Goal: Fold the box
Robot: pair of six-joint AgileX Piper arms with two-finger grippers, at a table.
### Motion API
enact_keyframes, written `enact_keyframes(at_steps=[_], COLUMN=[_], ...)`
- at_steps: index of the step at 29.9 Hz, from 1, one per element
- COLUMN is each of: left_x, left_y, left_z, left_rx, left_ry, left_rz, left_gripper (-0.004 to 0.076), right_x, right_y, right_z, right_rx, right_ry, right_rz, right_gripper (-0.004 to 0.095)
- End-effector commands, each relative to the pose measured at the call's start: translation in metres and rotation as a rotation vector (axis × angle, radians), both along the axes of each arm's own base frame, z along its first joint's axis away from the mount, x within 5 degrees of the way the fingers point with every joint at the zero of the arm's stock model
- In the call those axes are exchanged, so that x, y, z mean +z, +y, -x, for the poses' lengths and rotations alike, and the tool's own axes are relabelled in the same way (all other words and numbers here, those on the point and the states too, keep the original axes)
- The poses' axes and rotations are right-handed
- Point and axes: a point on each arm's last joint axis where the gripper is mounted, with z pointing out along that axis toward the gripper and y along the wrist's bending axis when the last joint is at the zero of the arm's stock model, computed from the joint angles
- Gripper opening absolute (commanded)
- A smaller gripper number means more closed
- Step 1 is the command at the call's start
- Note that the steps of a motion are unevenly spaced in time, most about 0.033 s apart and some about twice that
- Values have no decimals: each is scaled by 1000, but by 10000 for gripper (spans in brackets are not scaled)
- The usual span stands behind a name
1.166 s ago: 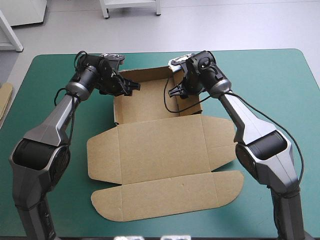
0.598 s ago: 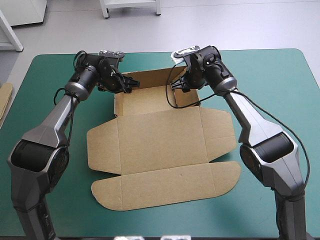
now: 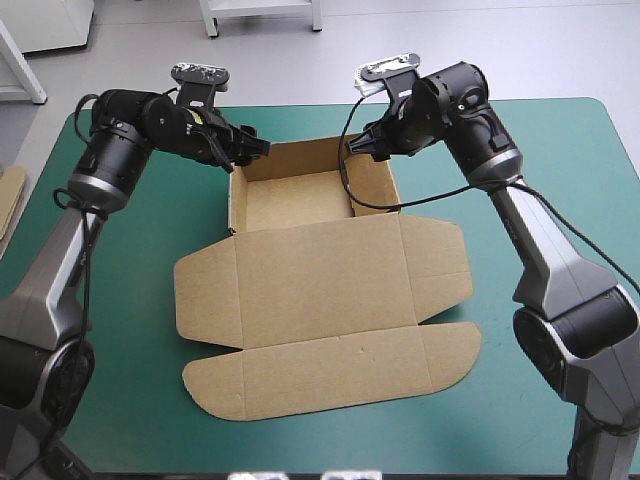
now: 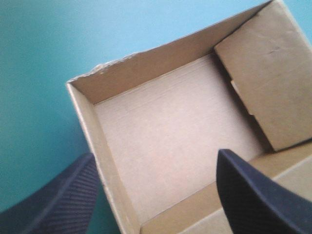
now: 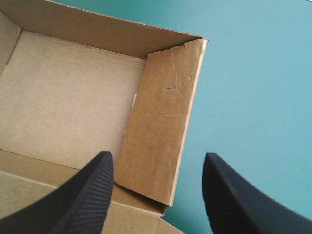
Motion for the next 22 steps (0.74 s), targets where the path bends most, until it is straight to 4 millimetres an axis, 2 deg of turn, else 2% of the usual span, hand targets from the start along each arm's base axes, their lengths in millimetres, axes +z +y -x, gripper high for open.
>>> enact_keyframes(at_steps=[1, 4, 8, 12, 14, 22], left_x=[40, 34, 9, -11, -15, -30], left_y=[3, 8, 12, 23, 30, 55], left_z=[30, 45, 71, 110, 132, 200], left_rx=[-41, -52, -53, -19, -5, 15], left_ry=[-130, -119, -109, -159, -194, -325], left_rz=[70, 56, 104, 191, 211, 211], left_gripper=[500, 496, 496, 496, 496, 496], right_x=[43, 50, 59, 68, 71, 48], right_y=[-14, -14, -18, -22, -23, -30], right_z=[26, 32, 39, 48, 54, 72], right_rx=[20, 32, 38, 47, 65, 80], right_ry=[-102, -113, -136, -157, -153, -95], right_rz=[-53, -71, -76, -86, -100, -84], right_gripper=[509, 509, 506, 473, 472, 472])
